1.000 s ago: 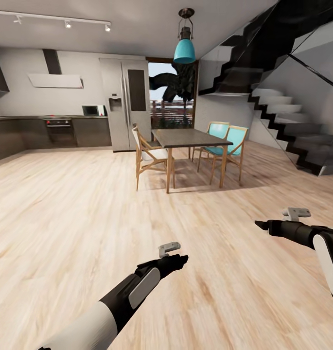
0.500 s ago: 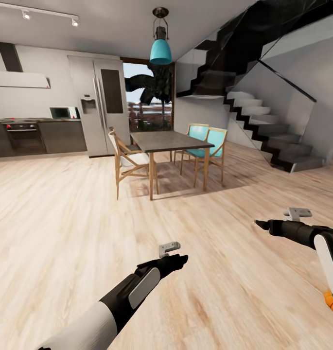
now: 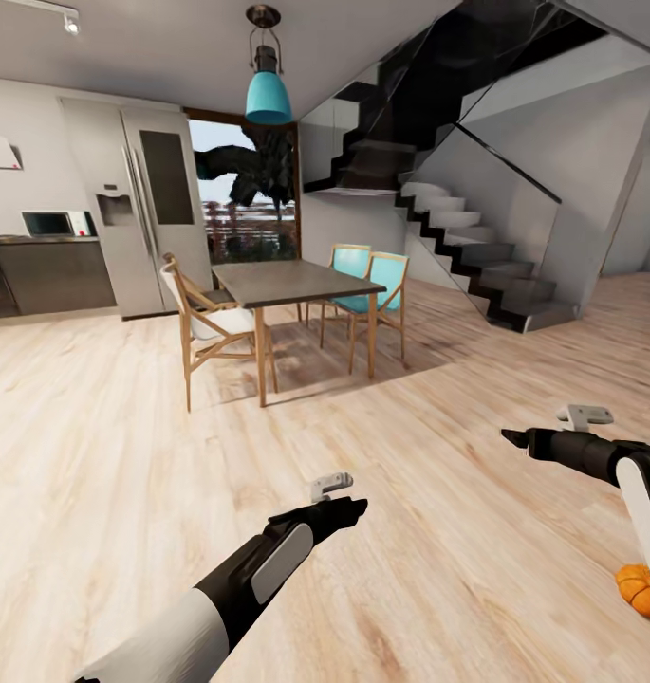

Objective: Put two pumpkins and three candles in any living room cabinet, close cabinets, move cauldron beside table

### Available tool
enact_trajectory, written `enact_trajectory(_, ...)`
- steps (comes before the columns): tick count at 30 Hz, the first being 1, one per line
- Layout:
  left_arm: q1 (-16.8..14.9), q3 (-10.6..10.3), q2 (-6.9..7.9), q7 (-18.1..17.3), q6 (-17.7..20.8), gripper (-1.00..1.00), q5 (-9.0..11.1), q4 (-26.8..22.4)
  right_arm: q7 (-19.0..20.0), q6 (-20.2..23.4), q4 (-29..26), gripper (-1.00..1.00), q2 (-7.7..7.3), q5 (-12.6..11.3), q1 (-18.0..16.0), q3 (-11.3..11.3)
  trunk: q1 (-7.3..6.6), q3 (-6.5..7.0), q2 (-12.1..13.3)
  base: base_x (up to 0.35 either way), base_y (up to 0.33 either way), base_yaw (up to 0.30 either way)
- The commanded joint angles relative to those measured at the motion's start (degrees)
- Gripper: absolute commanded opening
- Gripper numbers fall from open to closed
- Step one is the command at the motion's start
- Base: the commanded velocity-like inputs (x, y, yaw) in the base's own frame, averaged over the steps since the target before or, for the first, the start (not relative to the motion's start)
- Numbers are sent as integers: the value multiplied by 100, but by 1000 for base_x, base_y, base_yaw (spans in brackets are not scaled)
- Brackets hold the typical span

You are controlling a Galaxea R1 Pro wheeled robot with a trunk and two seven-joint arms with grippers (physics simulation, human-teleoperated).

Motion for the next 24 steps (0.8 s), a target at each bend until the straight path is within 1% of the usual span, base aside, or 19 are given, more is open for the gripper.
enact_trajectory(1, -5, -22, 4, 49, 5, 100, 54, -9, 12, 29, -3, 100, 0, -13, -5, -49, 2, -6, -2, 333, 77, -227)
enact_trajectory(3, -3, -28, -2, 49, 5, 100, 48, -6, 12, 29, -2, 100, 4, -13, -5, -123, 2, -3, -2, 334, 54, -228)
enact_trajectory(12, -5, -28, -5, 51, 5, 100, 71, 19, 5, 29, -2, 100, 7, -13, -5, -129, 2, 14, -2, 339, 4, -240)
enact_trajectory(16, 16, -28, 16, 161, 5, 100, 59, -83, 5, 29, -2, 100, 3, -13, -5, -129, 2, 22, -2, 340, 0, -242)
enact_trajectory(17, 22, -28, 19, 202, 5, 100, 56, -108, 5, 29, -2, 100, 3, -13, -5, -129, 2, 24, -2, 340, 0, -242)
enact_trajectory(19, 39, -30, 24, 410, 5, 100, 51, -158, 5, 29, -2, 100, 1, -13, -5, -129, 2, 28, -2, 340, 0, -242)
enact_trajectory(20, 49, -33, 23, 708, 5, 100, 49, -182, 5, 29, -2, 100, 2, -13, -2, -129, 2, 30, -2, 340, 0, -242)
enact_trajectory(24, 56, -36, 22, 952, 5, 100, 46, -197, 5, 29, -2, 100, 2, -13, 1, -129, 2, 38, -2, 340, 0, -242)
